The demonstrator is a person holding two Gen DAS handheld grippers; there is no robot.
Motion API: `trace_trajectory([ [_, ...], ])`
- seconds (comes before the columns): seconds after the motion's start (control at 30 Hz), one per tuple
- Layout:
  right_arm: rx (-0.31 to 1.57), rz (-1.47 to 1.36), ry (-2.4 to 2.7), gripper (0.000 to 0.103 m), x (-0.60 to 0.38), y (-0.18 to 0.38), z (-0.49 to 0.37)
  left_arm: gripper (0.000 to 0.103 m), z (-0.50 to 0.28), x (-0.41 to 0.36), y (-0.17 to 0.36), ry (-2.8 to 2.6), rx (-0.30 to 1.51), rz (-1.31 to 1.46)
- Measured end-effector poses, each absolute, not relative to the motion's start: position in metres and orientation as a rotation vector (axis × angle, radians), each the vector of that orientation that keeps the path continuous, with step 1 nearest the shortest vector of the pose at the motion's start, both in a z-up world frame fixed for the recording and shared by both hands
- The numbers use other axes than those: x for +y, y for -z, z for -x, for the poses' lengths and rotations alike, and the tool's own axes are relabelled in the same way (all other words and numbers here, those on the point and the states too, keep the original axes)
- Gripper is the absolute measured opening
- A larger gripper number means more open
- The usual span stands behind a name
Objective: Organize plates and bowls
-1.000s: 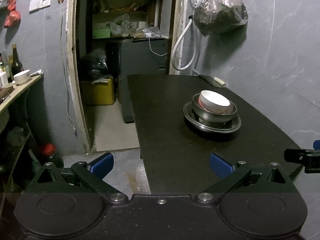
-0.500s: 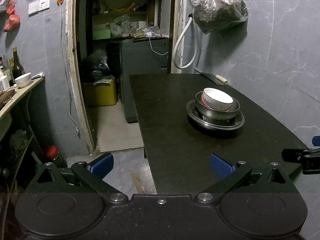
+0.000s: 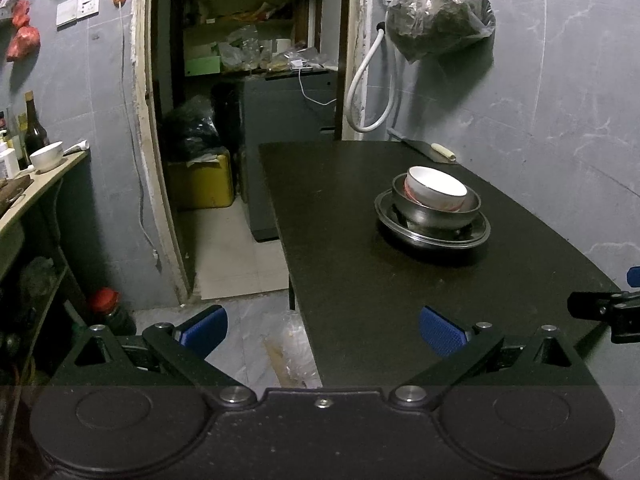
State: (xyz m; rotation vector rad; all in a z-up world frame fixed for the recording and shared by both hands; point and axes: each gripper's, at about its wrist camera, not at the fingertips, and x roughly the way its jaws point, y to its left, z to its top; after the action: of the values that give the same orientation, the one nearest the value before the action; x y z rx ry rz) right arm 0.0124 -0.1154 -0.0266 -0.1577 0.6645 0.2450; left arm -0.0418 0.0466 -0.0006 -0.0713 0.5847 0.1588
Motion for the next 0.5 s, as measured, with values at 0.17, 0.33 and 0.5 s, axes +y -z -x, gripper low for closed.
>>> trace_trajectory([
  [0.17,0.662,0.160,-0.248,0.103,-0.1157,0.0266,-0.0116,0.102,0.0441,0.0465,0.0013,-0.159,0.582,0.072],
  [0.33,0.665,0.157,-0.246,0.103,-0.1173,0.0273,-0.0110,0.102,0.0445,0.0459,0.0007,-0.158,0.582,0.070],
  [0.5,0.666,0.156,-0.246,0.103,-0.1187,0.0283,-0.0088,0.102,0.0437,0.0450,0.0007,-0.160,0.583,0.070],
])
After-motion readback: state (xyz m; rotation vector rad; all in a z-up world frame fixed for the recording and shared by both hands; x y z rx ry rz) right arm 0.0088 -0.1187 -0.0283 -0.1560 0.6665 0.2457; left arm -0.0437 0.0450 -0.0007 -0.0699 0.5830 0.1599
